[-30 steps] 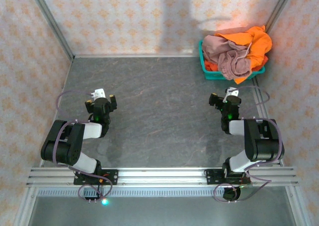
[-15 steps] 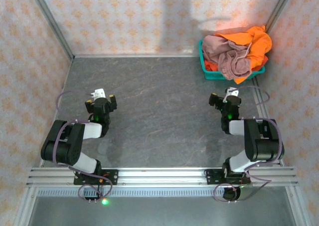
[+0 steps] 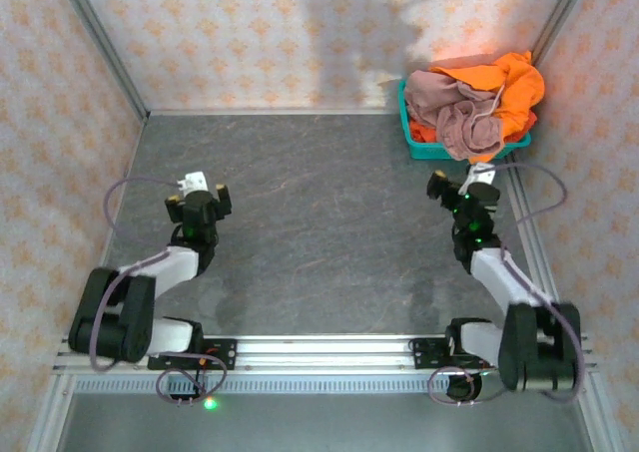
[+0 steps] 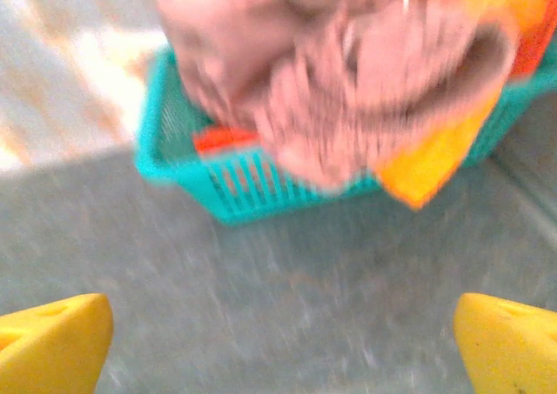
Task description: Fold and stack the shorts
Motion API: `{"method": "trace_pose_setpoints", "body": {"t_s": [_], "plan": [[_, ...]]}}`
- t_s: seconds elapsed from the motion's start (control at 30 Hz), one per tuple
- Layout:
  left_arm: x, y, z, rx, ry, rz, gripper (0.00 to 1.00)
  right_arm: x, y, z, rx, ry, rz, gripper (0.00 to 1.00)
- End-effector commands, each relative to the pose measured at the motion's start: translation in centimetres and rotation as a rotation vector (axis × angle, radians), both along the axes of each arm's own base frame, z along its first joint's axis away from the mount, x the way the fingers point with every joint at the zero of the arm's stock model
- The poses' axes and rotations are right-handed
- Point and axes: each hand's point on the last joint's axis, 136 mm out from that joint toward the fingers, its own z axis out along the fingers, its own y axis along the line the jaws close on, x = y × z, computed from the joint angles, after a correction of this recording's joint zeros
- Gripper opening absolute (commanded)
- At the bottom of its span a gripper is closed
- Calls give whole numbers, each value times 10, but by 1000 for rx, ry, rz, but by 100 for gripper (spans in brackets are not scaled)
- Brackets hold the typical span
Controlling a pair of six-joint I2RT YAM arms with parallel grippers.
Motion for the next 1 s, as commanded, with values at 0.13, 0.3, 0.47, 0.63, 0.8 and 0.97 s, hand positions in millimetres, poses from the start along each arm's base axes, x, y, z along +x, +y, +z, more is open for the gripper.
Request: {"method": "trace_pose_setpoints", "body": {"t_s": [0.13,0.3,0.47,0.63,0.8,0.97], "plan": [[-22,-23,109,-173,-141,-113,100,8,3,93,65,-34,-6,99],[-40,-52,148,-296,-184,-271,100,62,-6,127,49,40,-53,99],[-52,-71,163,-353,-194,-378,100,114,-27,118,18,238,-160,100],[-59,-81,160,-385,-171,-431,100,141,-55,77,64,446,-275,100],[-60,-89,152,-429,-144,-460,100,146,-65,40,111,563,-320,99],[-56,-93,146,-451,-114,-470,100,159,-61,18,70,610,-258,92]]}}
